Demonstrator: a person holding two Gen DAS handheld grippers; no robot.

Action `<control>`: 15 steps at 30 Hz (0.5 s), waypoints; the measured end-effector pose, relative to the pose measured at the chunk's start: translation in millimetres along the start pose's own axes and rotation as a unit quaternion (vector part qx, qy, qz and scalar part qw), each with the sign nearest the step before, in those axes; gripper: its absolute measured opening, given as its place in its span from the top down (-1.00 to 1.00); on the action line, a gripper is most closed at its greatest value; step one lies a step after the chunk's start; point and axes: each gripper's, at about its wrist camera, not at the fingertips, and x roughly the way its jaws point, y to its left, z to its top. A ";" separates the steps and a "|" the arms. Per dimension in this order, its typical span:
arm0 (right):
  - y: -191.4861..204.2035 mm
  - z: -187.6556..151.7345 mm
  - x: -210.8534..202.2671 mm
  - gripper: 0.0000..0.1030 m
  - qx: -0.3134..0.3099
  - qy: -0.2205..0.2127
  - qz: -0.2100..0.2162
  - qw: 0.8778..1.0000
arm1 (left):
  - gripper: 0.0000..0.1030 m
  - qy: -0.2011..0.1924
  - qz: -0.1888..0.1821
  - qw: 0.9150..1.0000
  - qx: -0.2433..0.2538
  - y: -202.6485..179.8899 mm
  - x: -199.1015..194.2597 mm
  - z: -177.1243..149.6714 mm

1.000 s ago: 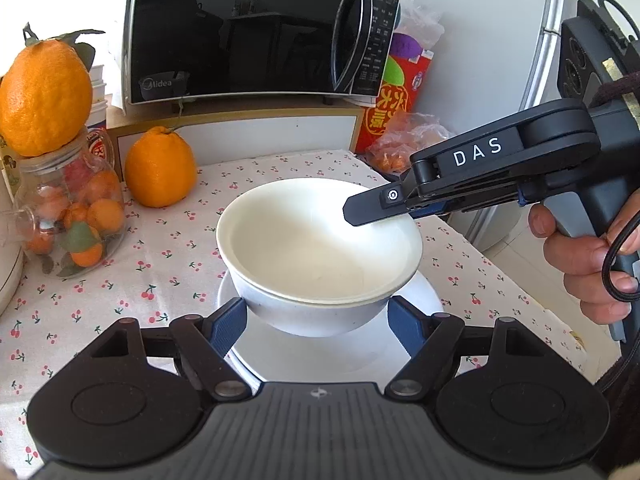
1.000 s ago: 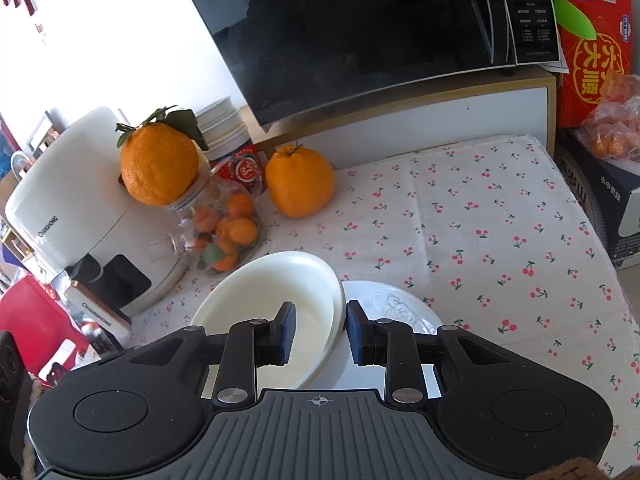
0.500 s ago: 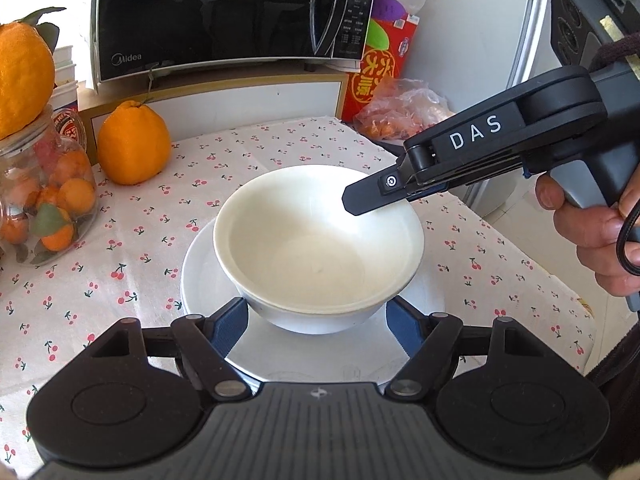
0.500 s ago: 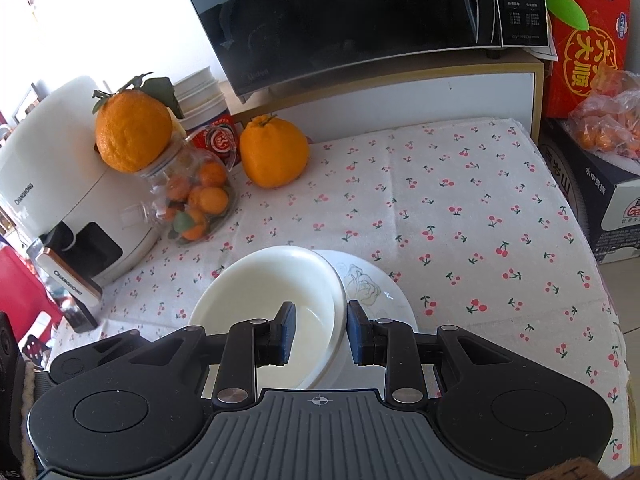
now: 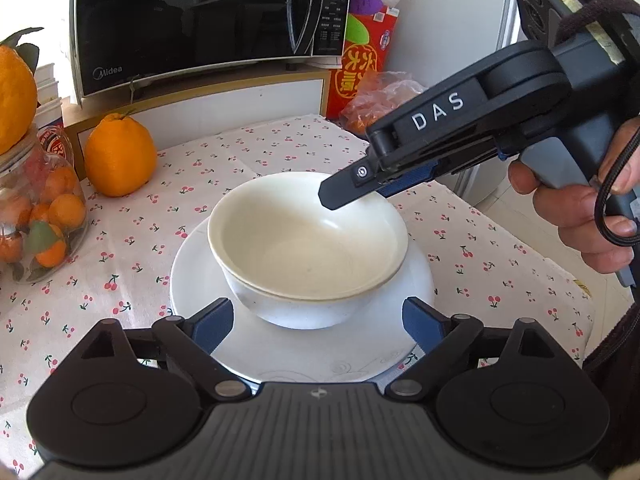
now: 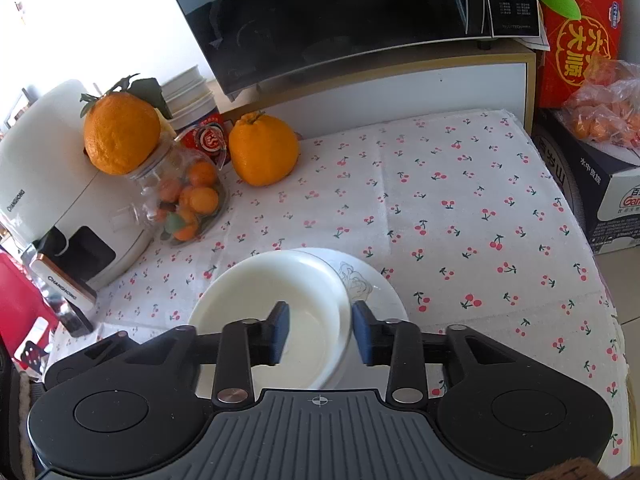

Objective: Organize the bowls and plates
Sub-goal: 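Open the left tool to release the bowls on the plates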

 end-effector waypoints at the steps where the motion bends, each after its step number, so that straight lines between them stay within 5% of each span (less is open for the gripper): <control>1: -0.8 0.2 -1.3 -0.02 0.003 -0.002 0.003 1.000 | -0.82 0.001 0.002 1.000 0.003 -0.9 -0.7 0.3; 11: -0.9 -2.5 -28.2 -0.53 -0.018 -0.038 -0.021 0.999 | -0.96 -0.015 0.032 0.999 -0.006 1.7 -28.4 -2.2; 15: 1.5 -13.7 -44.8 -0.71 -0.041 -0.045 -0.057 0.997 | -0.99 -0.014 0.079 0.996 -0.041 2.9 -44.4 -1.6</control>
